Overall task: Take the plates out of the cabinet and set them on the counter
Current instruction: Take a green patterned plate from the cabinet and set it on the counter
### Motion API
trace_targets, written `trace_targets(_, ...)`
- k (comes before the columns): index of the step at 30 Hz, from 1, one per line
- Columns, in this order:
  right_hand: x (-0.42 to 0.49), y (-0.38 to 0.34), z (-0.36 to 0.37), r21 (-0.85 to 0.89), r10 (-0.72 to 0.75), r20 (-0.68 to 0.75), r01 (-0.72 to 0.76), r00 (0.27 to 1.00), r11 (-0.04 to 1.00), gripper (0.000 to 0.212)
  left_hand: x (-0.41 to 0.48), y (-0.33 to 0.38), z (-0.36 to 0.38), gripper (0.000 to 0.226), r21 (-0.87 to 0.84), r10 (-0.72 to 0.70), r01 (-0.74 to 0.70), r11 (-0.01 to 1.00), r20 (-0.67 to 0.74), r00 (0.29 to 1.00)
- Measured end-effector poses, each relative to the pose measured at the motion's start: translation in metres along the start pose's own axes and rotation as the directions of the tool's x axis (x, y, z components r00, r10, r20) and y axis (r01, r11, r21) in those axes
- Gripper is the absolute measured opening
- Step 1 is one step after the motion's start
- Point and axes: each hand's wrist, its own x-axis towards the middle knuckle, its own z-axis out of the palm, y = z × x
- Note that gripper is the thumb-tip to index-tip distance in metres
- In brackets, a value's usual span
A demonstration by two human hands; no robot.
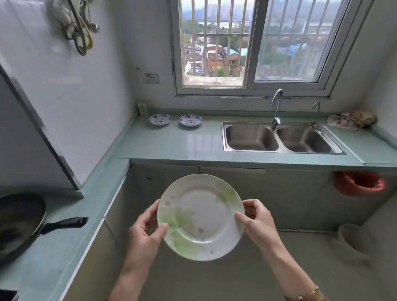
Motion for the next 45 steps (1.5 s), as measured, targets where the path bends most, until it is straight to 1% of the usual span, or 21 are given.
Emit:
trace_targets(6,0.115,-0.020,0.032,-0.013,0.028,0.002,-0.028,1.000,1.000,0.017,0.121,0.003,0.017,0.060,0.024,-0.017,0.017,1.000,0.002,1.000)
trace_targets(12,0.238,-0.024,0.077,-0.039,0.044,0.072,-0.042,0.996,0.998,0.019,0.232,-0.007,0.029,0.062,0.046,-0.040,0.042,0.998,-0.043,0.998)
trace_targets(15,0.305,-0.029,0.105,-0.075,0.045,0.136,-0.035,0.990,0.997,0.018,0.290,-0.013,0.032,0.062,0.092,-0.053,0.061,0.994,-0.088,0.995)
trace_targets(22,0.470,-0.049,0.193,-0.259,0.044,0.313,0.040,0.949,0.965,0.023,0.435,-0.030,0.035,0.061,0.176,-0.121,0.173,0.969,-0.270,0.955)
trace_targets(28,0.569,-0.057,0.279,-0.332,0.118,0.382,0.017,0.916,0.943,0.016,0.547,-0.053,0.013,0.061,0.179,-0.233,0.306,0.935,-0.342,0.910)
trace_targets(34,0.639,-0.043,0.363,-0.422,0.174,0.361,-0.005,0.916,0.906,0.015,0.647,-0.091,-0.025,0.063,0.174,-0.355,0.420,0.891,-0.311,0.882)
trace_targets(38,0.679,-0.029,0.413,-0.491,0.222,0.344,-0.027,0.913,0.871,0.022,0.706,-0.120,-0.051,0.068,0.132,-0.464,0.512,0.849,-0.278,0.841)
trace_targets(40,0.696,-0.024,0.436,-0.515,0.249,0.337,-0.044,0.908,0.856,0.025,0.731,-0.133,-0.063,0.070,0.140,-0.499,0.542,0.828,-0.257,0.828)
trace_targets(45,0.719,-0.009,0.473,-0.564,0.334,0.316,-0.107,0.888,0.819,0.025,0.775,-0.159,-0.086,0.074,0.164,-0.575,0.600,0.783,-0.178,0.799)
